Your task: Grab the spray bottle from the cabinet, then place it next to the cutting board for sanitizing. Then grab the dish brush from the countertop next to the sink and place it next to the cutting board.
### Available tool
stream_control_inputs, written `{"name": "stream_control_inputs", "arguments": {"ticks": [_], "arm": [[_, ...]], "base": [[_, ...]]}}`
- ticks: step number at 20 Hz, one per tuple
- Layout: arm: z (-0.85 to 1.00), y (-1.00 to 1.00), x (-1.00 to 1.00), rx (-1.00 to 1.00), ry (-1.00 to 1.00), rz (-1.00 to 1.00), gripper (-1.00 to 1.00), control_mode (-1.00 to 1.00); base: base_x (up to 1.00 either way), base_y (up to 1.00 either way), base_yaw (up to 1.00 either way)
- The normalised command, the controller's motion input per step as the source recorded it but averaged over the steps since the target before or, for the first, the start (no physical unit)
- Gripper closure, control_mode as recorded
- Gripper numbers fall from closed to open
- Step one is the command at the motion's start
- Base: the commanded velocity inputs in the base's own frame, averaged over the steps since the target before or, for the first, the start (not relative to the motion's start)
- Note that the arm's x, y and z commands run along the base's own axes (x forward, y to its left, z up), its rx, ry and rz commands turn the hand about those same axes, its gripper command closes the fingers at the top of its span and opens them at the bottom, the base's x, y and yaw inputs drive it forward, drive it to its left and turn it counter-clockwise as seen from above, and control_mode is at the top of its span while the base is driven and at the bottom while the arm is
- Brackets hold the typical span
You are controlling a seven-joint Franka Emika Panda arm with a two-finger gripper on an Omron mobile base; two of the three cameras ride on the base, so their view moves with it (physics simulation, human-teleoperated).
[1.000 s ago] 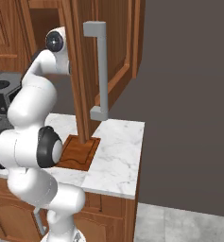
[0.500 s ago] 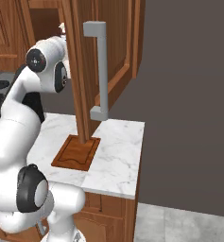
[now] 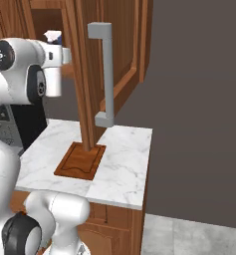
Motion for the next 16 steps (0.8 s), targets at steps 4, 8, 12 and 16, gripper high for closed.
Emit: {"name": "stream_control_inputs", "arguments": {"ticks": [4, 8, 12, 16], "arm": [[-1.0, 0.43, -0.99, 0.08, 0.09, 0.0, 1.0, -1.0], [-1.0, 0.36, -0.56, 0.16, 0.01, 0.0, 1.0, -1.0], [-0.98, 0.14, -0.13, 0.26, 0.0, 0.03, 1.0, -1.0], [-0.59, 0.18, 0.09, 0.18, 0.0, 0.16, 1.0, -1.0]], "base": [[0.0, 0.0, 0.0], [0.0, 0.0, 0.0], [0.0, 0.0, 0.0], [0.0, 0.0, 0.0]]}}
